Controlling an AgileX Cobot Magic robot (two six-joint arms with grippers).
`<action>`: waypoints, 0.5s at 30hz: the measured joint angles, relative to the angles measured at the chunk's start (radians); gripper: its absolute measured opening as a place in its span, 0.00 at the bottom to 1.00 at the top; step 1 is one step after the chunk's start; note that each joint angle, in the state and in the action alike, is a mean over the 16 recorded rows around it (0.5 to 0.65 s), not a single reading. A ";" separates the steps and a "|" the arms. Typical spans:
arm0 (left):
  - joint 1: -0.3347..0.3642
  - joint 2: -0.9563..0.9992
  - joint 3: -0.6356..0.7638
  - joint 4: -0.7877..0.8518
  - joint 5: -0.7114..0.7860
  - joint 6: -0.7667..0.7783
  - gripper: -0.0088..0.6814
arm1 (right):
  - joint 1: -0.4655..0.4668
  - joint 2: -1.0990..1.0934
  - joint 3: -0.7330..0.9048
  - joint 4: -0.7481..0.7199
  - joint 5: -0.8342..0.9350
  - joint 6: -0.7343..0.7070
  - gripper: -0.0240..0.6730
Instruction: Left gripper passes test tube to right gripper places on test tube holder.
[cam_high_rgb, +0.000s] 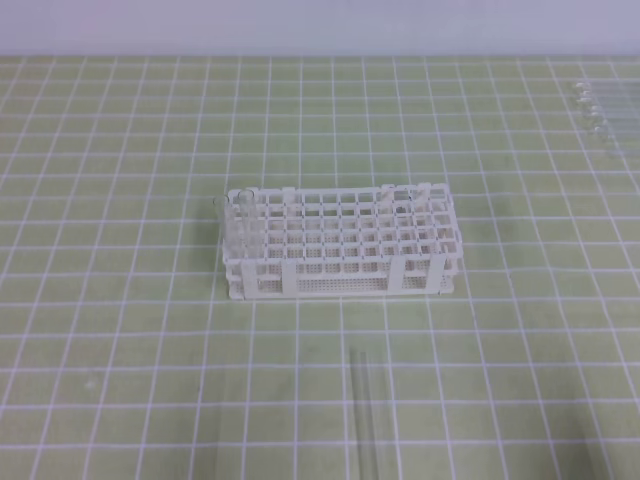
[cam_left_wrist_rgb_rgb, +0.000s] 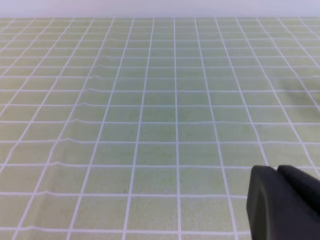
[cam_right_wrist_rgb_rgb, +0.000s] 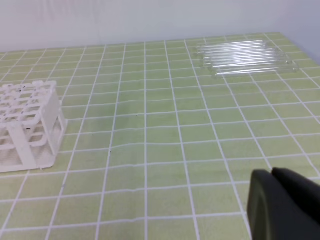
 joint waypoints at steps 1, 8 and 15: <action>0.000 0.000 0.000 0.000 0.000 0.000 0.01 | 0.000 0.000 0.000 0.000 0.000 0.000 0.01; 0.000 0.005 -0.001 0.000 -0.002 0.000 0.01 | 0.000 0.000 0.000 0.000 0.000 0.001 0.01; 0.000 0.000 0.001 -0.052 -0.029 -0.033 0.01 | 0.000 0.000 0.000 0.000 0.000 0.001 0.01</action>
